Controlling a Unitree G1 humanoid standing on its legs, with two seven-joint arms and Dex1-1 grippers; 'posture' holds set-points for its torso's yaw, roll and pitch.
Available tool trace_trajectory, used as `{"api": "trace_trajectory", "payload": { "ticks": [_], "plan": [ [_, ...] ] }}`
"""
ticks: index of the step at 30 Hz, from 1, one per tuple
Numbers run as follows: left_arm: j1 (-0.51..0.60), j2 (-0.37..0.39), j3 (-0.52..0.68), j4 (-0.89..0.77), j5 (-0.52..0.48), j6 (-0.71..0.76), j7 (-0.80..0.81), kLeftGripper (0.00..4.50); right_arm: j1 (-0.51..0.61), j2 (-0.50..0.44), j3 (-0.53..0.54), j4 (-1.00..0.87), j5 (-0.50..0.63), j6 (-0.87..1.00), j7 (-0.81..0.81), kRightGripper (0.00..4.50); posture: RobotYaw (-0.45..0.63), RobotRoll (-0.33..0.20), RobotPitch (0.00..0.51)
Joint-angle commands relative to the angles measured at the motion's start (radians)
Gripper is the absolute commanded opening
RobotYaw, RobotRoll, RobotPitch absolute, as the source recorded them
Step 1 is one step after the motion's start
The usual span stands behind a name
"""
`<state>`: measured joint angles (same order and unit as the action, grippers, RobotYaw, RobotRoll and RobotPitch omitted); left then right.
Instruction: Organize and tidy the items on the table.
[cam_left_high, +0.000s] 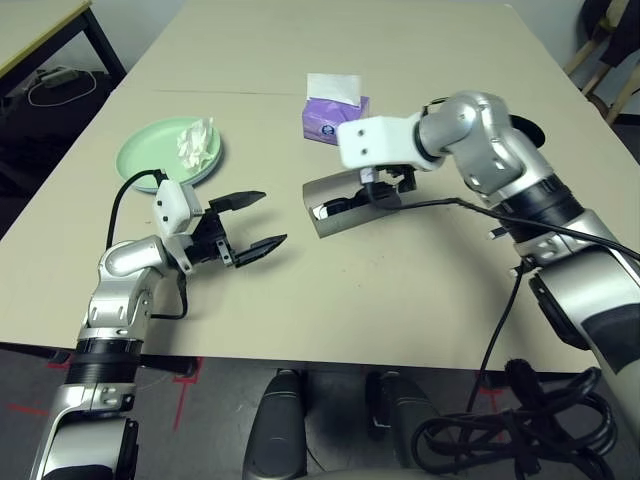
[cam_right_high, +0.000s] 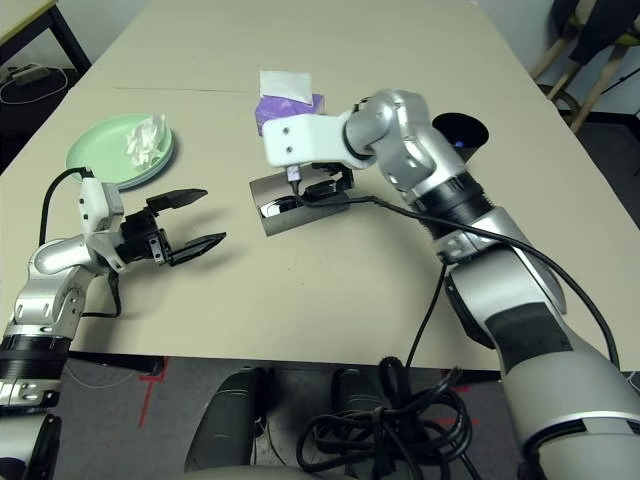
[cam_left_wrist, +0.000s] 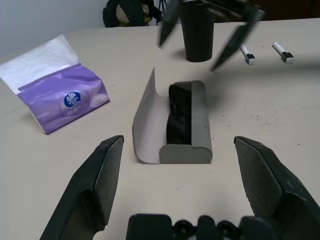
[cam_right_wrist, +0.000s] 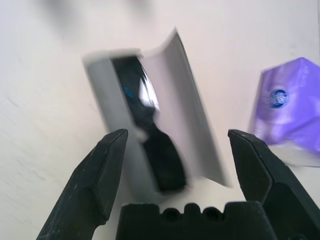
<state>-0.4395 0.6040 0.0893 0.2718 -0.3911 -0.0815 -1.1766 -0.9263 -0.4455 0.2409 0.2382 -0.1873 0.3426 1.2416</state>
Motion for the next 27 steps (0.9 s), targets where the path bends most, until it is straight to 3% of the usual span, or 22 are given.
{"api": "trace_trajectory", "payload": {
  "ticks": [1,5,8,12,15,21,27],
  "plan": [
    [-0.039,-0.008,-0.011,0.079,0.010,-0.031,-0.035,4.50,0.133,0.008,-0.109,-0.117,0.130,0.173,-0.050,4.45,0.04,0.000,0.091],
    [-0.079,-0.013,-0.009,0.156,0.016,-0.067,-0.058,4.50,0.288,0.109,-0.246,-0.203,0.288,0.244,-0.180,4.45,0.04,0.000,0.097],
    [-0.089,-0.018,-0.010,0.204,0.022,-0.082,-0.067,4.50,0.377,0.193,-0.357,-0.197,0.383,0.132,-0.285,4.45,0.04,0.000,0.106],
    [-0.103,-0.031,-0.001,0.270,0.034,-0.108,-0.050,4.50,0.453,0.233,-0.394,-0.171,0.415,0.005,-0.384,4.45,0.04,0.000,0.113],
    [-0.119,-0.044,0.001,0.326,0.053,-0.132,-0.027,4.50,0.493,0.231,-0.395,-0.109,0.414,-0.138,-0.401,4.45,0.05,0.000,0.117],
    [-0.156,-0.080,0.003,0.422,0.083,-0.162,0.033,4.50,0.551,0.166,-0.371,0.050,0.430,-0.471,-0.280,4.45,0.05,0.000,0.120],
    [-0.181,-0.093,0.014,0.461,0.089,-0.178,0.054,4.50,0.534,0.123,-0.361,0.189,0.437,-0.621,-0.224,4.45,0.05,0.000,0.119]
  ]
}}
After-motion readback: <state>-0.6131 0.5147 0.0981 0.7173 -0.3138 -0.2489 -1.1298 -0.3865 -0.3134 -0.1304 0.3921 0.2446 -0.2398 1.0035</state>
